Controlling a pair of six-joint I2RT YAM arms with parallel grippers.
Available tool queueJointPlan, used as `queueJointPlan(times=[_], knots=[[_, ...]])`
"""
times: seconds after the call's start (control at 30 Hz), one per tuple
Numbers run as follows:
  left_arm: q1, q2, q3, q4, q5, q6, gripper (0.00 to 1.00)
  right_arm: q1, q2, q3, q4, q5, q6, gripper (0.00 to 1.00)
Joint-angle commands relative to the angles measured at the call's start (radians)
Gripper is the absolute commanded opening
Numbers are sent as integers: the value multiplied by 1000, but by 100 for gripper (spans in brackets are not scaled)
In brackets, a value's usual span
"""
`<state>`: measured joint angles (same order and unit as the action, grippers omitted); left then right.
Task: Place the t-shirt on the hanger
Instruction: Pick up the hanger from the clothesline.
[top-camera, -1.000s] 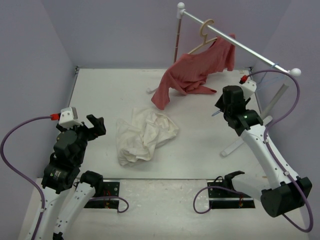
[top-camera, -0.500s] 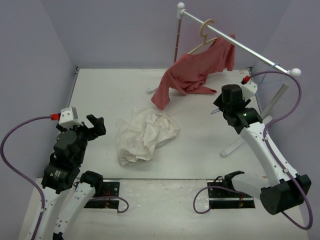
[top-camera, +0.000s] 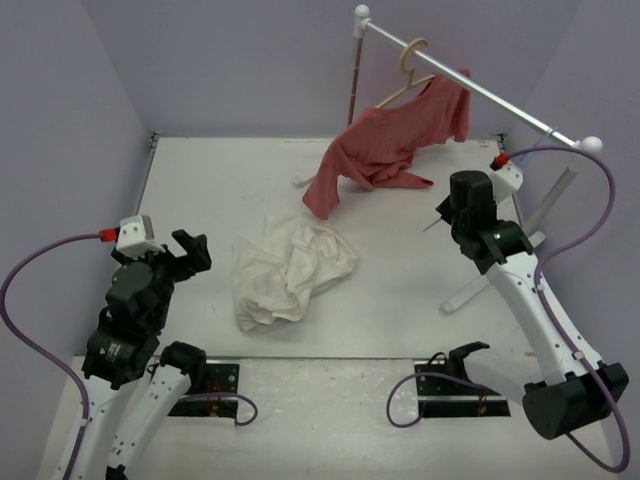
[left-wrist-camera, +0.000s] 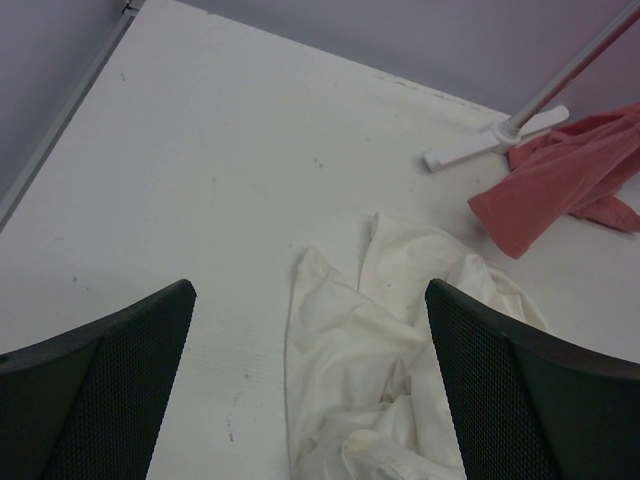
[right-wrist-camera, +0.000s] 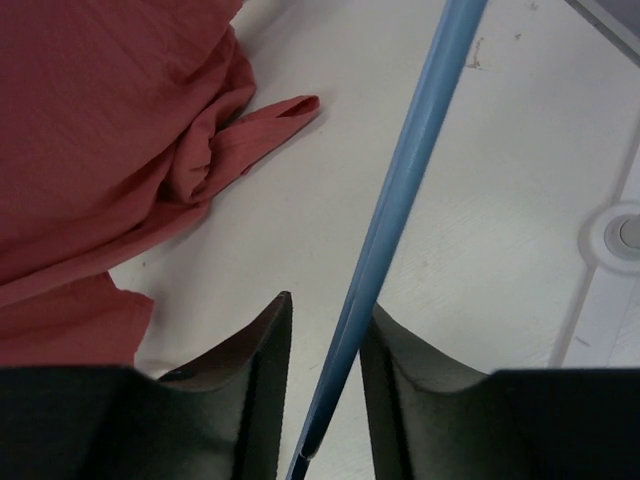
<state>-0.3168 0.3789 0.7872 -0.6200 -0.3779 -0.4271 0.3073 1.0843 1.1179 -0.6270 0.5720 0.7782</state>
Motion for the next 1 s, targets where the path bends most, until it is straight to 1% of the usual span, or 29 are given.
queueJointPlan(times=[0.0,0.23,0.33,0.43,0.67,0.97], knots=[[-5,-11,-11,40,0,4,100,-4,-11,9,20,0,20,28],[-9,-9,-10,42,1,4,100,-4,-24,-20,23,4,24,27],[-10,-9,-11,43,1,4,100,-4,-32,-33,14,7,32,19],[-12,-9,-11,42,4,5,100,-4,-48,-54,18,8,30,16],[-12,-12,-11,43,4,5,100,-4,-81,-79,15,-5,15,0],[-13,-16,-11,43,2,5,100,-4,-104,-3,-39,-22,-76,0]])
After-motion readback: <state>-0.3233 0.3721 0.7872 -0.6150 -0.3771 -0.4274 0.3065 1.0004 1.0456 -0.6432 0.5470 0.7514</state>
